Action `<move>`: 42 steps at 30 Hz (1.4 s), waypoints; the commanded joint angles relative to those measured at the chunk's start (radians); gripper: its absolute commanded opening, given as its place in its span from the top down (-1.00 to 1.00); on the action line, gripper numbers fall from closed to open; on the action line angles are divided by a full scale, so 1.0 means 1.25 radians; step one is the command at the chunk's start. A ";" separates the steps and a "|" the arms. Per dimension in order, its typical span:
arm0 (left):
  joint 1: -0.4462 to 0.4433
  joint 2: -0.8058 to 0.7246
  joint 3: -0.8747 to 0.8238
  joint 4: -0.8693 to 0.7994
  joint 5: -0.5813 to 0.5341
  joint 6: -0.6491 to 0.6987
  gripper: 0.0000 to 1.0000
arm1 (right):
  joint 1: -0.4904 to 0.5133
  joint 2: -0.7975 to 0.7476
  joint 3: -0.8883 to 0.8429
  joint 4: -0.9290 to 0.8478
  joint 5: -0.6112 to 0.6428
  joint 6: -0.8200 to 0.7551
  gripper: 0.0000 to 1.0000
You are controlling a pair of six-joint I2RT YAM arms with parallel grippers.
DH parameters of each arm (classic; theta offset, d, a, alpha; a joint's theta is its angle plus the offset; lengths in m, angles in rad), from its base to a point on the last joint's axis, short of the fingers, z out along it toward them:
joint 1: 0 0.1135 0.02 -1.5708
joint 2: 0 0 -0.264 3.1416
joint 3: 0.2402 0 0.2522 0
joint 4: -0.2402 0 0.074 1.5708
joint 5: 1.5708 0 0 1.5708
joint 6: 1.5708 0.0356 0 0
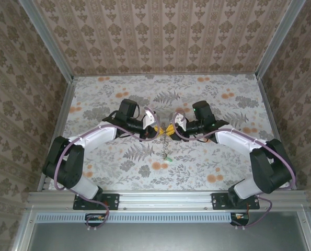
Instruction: Put the keys on the keyring
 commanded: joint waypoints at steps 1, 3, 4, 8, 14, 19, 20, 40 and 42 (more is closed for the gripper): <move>-0.006 -0.027 0.053 -0.083 -0.008 0.071 1.00 | 0.010 -0.038 0.024 -0.109 0.102 -0.094 0.49; -0.008 -0.025 0.066 -0.116 -0.017 0.088 1.00 | 0.012 -0.052 0.025 -0.111 0.113 -0.098 0.49; -0.008 -0.024 0.070 -0.124 -0.018 0.092 1.00 | 0.014 -0.058 0.025 -0.108 0.110 -0.099 0.49; -0.013 -0.027 0.081 -0.141 -0.025 0.095 1.00 | 0.032 -0.058 0.025 -0.071 0.111 -0.090 0.52; -0.018 -0.026 0.099 -0.161 -0.024 0.099 1.00 | 0.054 -0.057 0.005 0.039 0.131 -0.049 0.56; -0.018 -0.031 0.104 -0.169 -0.024 0.099 1.00 | 0.062 -0.049 0.006 0.046 0.137 -0.058 0.58; -0.018 -0.032 0.106 -0.172 -0.023 0.100 1.00 | 0.062 -0.045 0.011 0.037 0.135 -0.063 0.58; -0.015 -0.046 0.093 -0.156 -0.019 0.093 0.95 | 0.063 -0.028 0.002 0.050 0.138 -0.057 1.00; -0.003 -0.055 0.065 -0.108 -0.013 0.072 0.80 | 0.048 -0.033 -0.020 0.117 0.101 -0.013 1.00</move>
